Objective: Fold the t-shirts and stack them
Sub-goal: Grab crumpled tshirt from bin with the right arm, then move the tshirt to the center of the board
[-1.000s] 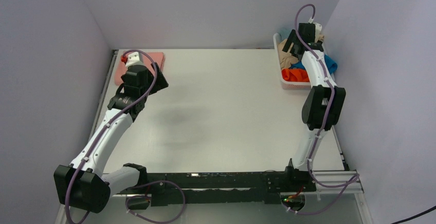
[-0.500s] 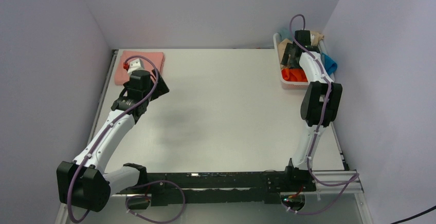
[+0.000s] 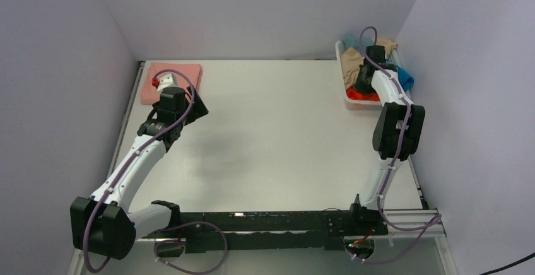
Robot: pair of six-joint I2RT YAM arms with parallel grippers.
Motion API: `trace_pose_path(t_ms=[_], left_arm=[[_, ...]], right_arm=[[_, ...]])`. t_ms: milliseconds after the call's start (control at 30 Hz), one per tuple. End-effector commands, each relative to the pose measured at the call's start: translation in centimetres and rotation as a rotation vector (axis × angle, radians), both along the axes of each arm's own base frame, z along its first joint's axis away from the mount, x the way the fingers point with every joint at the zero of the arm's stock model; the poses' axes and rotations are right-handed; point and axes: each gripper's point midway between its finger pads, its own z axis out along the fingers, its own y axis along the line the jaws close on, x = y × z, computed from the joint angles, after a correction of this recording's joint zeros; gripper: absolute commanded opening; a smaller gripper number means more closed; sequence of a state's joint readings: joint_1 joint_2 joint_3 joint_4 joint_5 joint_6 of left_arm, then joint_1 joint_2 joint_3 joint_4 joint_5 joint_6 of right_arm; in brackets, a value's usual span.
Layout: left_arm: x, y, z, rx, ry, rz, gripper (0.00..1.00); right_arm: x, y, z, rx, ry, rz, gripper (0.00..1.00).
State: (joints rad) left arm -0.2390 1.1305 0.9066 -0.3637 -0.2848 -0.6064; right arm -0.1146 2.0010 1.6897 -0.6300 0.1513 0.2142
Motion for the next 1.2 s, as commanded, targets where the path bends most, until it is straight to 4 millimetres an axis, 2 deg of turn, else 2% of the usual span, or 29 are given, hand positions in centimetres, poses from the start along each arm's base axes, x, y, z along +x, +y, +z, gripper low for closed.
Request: trace_pose_path(t_ms=[0, 100, 167, 267, 367, 467, 567, 667, 767, 900, 1033, 1167], left_arm=[[0.3, -0.3, 0.8, -0.025, -0.037, -0.008, 0.99], [0.3, -0.4, 1.2, -0.03, -0.055, -0.014, 0.99], [0.4, -0.5, 1.5, -0.033, -0.072, -0.024, 0.99], [0.7, -0.6, 1.9, -0.032, -0.095, -0.029, 1.0], [1.0, -0.6, 2.3, -0.034, -0.121, -0.029, 0.99], [1.2, -0.6, 2.7, -0.038, -0.147, -0.029, 0.99], [1.2, -0.2, 3.2, -0.03, -0.163, -0.003, 1.0], [1.2, 0.2, 3.7, -0.028, -0.184, 0.013, 0.99], [1.3, 0.2, 4.1, -0.031, -0.199, 0.015, 0.99], [1.2, 0.4, 4.2, -0.039, -0.2, 0.026, 0.99], [0.7, 1.0, 4.1, -0.041, -0.18, 0.059, 0.99], [-0.3, 1.9, 3.8, -0.029, -0.147, 0.104, 1.0]], right_arm=[[0.2, 1.0, 4.2, 0.056, -0.11, 0.011, 0.0], [-0.1, 0.7, 8.8, 0.035, -0.219, -0.001, 0.0], [0.0, 0.4, 13.0, 0.012, -0.322, -0.011, 0.0], [0.0, 0.2, 20.9, -0.023, -0.526, -0.009, 0.0], [-0.9, 1.0, 29.1, -0.041, -0.748, 0.04, 0.0], [-2.2, 3.3, 36.1, -0.022, -0.935, 0.162, 0.0], [-4.0, 7.6, 41.5, 0.058, -1.075, 0.372, 0.0], [-5.4, 13.2, 44.8, 0.154, -1.134, 0.616, 0.0], [-7.9, 19.1, 48.7, 0.218, -1.217, 0.837, 0.0], [-10.7, 26.4, 51.3, 0.291, -1.308, 1.034, 0.0], [-12.1, 30.6, 51.7, 0.418, -1.345, 1.175, 0.0], [-13.0, 32.4, 50.6, 0.515, -1.309, 1.272, 0.0]])
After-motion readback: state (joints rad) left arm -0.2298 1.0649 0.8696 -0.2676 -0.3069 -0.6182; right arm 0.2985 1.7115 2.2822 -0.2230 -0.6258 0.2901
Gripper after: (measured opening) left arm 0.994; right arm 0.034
